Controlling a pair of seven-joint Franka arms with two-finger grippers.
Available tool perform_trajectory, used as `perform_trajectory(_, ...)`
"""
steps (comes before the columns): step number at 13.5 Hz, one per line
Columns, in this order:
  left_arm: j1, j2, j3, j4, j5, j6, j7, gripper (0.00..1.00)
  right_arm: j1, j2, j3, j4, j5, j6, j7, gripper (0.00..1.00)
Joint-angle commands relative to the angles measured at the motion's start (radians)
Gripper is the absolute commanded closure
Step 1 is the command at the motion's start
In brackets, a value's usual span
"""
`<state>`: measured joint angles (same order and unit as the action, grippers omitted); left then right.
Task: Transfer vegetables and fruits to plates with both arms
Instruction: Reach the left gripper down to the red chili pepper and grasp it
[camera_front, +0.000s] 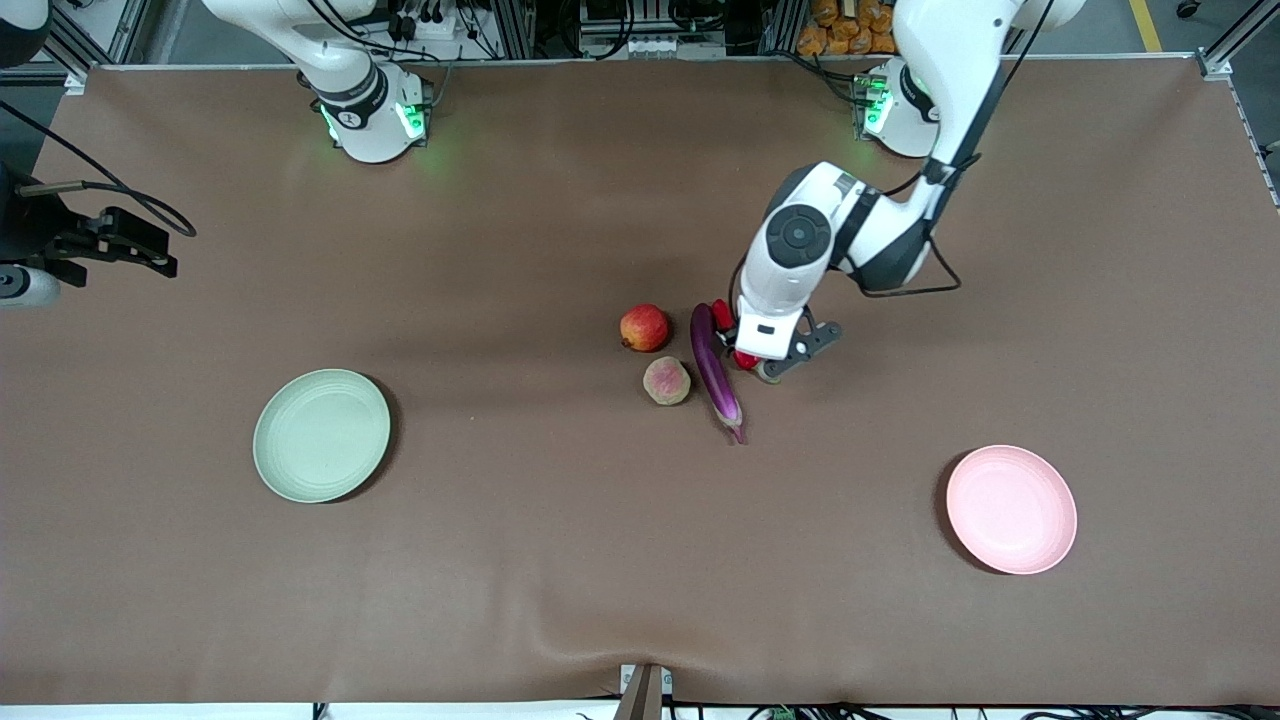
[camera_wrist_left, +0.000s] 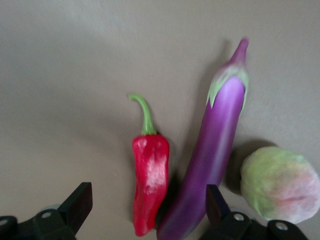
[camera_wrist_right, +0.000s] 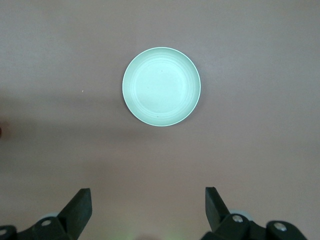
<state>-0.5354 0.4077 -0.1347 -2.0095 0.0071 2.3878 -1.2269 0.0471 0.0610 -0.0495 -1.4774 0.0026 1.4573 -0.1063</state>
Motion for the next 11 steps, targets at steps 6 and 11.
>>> perform_trajectory(6, -0.023, 0.04, 0.007, -0.117, 0.005, 0.186, -0.042, 0.0, 0.016, 0.005, -0.003, 0.012, -0.021, -0.012, 0.0, 0.0)
perform_trajectory(11, -0.02, 0.088, 0.009, -0.114, 0.005, 0.249, -0.042, 0.04, 0.016, 0.005, -0.003, 0.011, -0.021, -0.012, 0.0, 0.0)
